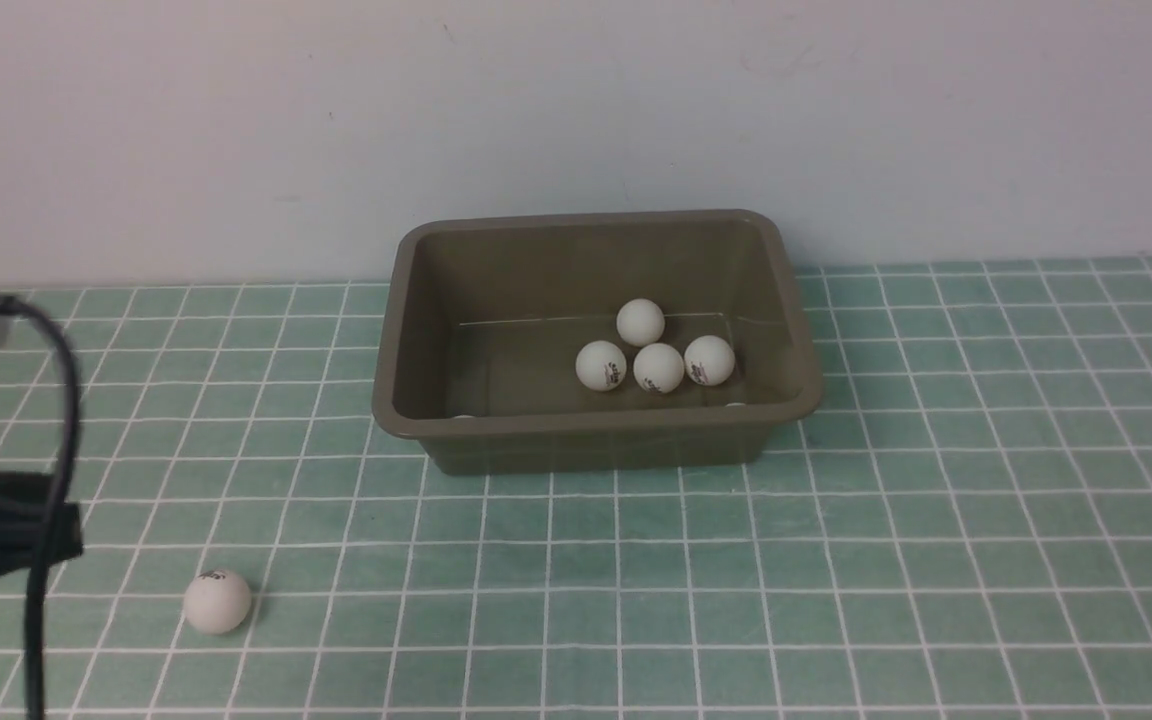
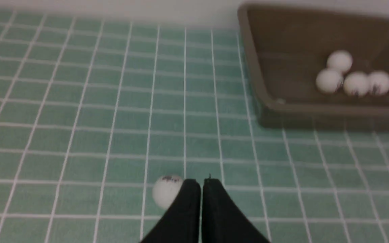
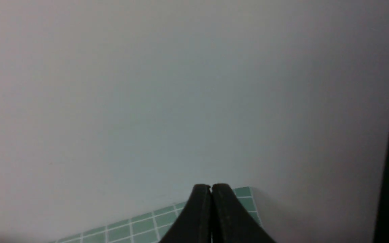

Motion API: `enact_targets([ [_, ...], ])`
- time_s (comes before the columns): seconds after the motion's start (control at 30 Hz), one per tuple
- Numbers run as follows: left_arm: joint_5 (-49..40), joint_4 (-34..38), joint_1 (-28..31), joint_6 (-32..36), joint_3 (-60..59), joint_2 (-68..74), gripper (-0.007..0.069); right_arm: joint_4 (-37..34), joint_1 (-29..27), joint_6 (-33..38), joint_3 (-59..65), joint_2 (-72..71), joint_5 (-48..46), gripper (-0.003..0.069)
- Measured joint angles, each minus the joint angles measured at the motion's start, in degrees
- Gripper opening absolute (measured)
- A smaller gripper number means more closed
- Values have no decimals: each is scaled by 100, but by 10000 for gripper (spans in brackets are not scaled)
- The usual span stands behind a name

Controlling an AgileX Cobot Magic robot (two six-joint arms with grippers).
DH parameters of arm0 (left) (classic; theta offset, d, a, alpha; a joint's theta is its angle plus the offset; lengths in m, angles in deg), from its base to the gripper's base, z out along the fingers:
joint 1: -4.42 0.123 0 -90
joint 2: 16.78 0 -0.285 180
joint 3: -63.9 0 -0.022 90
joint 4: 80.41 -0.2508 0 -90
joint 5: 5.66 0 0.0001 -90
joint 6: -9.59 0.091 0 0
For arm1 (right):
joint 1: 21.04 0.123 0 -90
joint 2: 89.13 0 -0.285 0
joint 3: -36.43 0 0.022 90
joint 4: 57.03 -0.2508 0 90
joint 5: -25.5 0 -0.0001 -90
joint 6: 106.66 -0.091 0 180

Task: Put the table tennis balls in the box on the green coffee tablecloth.
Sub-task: 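Reach for and grasp a ping pong ball on the table beside the basket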

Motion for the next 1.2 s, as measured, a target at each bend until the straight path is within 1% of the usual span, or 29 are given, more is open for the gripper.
enact_targets([
  [0.03,-231,-13,0,236,380,689,0,0,0,157,6,-53,164,-16],
  [0.1,-448,-13,0,485,804,1474,10,0,0,511,21,-70,354,-16],
  [0.17,-533,-13,0,548,987,1828,18,0,0,664,21,-76,420,-16],
  [0.2,-616,-13,0,603,1176,2219,30,0,0,728,21,-33,453,-16],
  [0.23,-648,-7,0,649,1358,2639,46,0,0,736,21,47,482,-16],
  [0.27,-648,-7,0,649,1358,2639,46,0,0,724,21,47,490,-16],
  [0.3,-648,18,0,725,1475,3130,69,0,0,618,21,161,490,-16],
  [0.33,-641,18,0,751,1506,3282,76,0,0,577,21,195,490,-16],
  [0.37,-597,18,0,792,1576,3747,104,0,0,408,21,295,450,-16],
  [0.43,-582,23,0,808,1606,3951,121,0,0,298,21,343,401,-16],
  [0.5,-561,48,0,891,1685,4435,180,0,0,220,21,355,373,-16],
  [0.8,-187,54,0,1137,1780,4744,345,0,0,197,21,359,318,-16],
  [1.0,-129,113,0,1319,1785,4861,399,0,0,180,21,359,318,-16],
  [1.03,-129,113,0,1319,1785,4861,399,0,0,180,21,359,318,-16],
  [1.07,-129,228,0,1473,1785,4962,419,0,0,180,21,359,318,-16],
  [1.2,-125,350,0,1680,1785,5120,461,0,0,180,21,359,318,-16],
])
